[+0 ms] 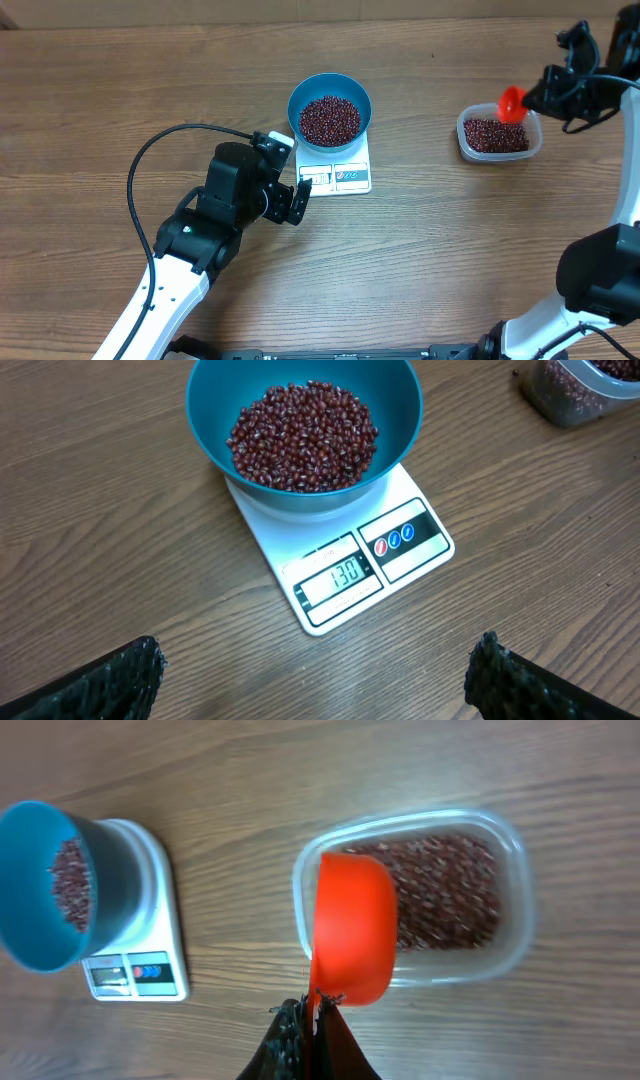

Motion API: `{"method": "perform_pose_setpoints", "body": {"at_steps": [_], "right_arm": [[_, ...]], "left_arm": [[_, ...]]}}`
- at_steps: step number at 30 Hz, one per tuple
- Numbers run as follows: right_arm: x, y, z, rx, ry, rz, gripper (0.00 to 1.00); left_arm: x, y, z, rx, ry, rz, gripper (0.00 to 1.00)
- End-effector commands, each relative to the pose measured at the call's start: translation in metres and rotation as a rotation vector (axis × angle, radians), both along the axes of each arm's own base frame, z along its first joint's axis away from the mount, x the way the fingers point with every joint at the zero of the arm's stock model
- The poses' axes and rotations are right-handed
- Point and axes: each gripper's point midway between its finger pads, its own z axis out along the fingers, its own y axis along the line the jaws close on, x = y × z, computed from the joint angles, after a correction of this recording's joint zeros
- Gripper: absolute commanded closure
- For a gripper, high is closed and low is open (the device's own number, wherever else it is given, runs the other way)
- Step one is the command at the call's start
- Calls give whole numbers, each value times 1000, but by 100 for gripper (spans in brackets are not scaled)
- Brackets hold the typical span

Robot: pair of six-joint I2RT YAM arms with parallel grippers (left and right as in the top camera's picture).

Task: Scoop item into bowl and weigh 150g on scale
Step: 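Carry the empty scoop back right to the bean tub, then dip the red scoop into the beans with the right gripper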

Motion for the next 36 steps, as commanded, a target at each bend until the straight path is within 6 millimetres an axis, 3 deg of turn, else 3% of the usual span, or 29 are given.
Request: {"method": "perform_pose_setpoints", "body": {"at_steps": [1, 9, 22, 36], "right_arm": [[-10, -12, -12, -34, 27, -28, 96], [-14, -36, -61, -105, 110, -157, 96], [15, -45, -85, -136, 7, -150, 96], [11, -27, -132, -118, 116, -56, 96]], "left_arm": [[0, 0, -4, -6, 16, 6, 0], [0, 0, -4, -6, 16, 6, 1], [0, 0, -4, -6, 16, 6, 0], [0, 0, -4, -6, 16, 6, 0]]}}
